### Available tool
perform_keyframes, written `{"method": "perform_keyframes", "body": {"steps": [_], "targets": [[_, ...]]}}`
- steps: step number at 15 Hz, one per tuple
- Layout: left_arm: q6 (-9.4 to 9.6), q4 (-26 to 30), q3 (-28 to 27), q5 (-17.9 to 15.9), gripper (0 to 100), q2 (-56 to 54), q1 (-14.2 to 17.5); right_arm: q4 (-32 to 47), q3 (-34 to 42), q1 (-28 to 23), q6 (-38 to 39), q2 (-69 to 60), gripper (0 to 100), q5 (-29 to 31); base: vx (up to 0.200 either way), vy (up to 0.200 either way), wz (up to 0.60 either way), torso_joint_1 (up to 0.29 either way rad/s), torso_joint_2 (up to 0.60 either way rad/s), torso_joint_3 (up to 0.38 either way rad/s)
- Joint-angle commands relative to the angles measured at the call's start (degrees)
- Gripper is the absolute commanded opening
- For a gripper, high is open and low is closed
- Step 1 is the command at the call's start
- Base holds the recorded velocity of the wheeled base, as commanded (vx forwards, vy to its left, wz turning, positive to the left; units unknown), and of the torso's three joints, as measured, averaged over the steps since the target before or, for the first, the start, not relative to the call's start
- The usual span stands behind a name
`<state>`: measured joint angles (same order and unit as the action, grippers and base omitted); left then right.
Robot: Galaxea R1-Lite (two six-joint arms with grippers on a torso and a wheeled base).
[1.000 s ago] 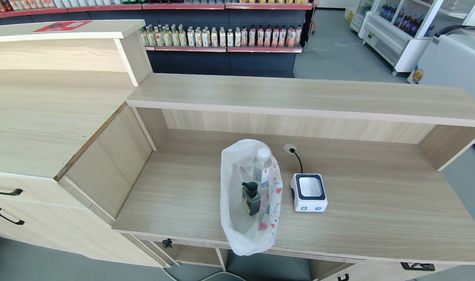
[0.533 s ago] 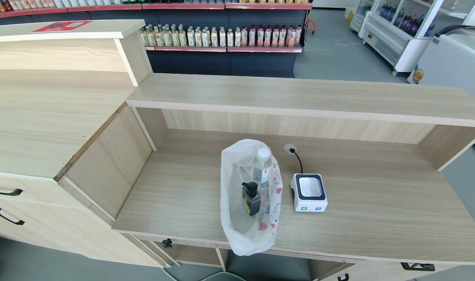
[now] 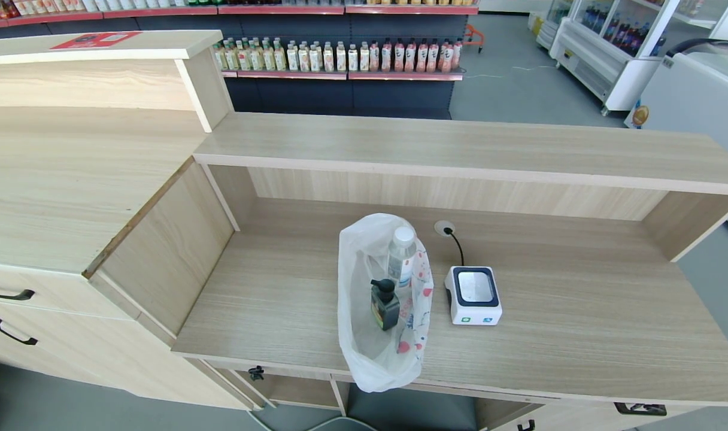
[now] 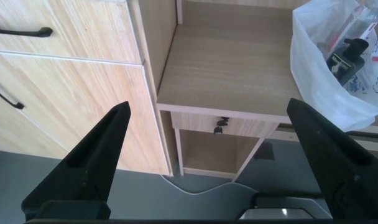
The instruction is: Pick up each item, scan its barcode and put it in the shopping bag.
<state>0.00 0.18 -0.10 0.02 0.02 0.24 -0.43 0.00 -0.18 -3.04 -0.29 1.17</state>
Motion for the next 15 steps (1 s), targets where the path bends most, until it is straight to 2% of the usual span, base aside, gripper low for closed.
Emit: {"method": "perform_keyframes", "body": {"steps": [1, 14, 15], "targets": [[0.00, -0.01, 0.01, -0.02, 100, -0.02, 0.02, -0.01, 0.00, 0.01, 0.22, 0.29, 100, 0.06, 0.000, 0.000, 0.00, 0.000, 0.00, 0.000], [0.09, -0.01, 0.01, -0.02, 100, -0.02, 0.02, 0.08, 0.00, 0.01, 0.31, 0.29, 100, 0.06, 0.000, -0.200, 0.00, 0.005, 0.00, 0.001], [0.09, -0.01, 0.01, -0.02, 100, -0.02, 0.02, 0.08, 0.00, 0.01, 0.31, 0.29, 100, 0.06, 0.000, 0.000, 0.00, 0.000, 0.00, 0.000]]}}
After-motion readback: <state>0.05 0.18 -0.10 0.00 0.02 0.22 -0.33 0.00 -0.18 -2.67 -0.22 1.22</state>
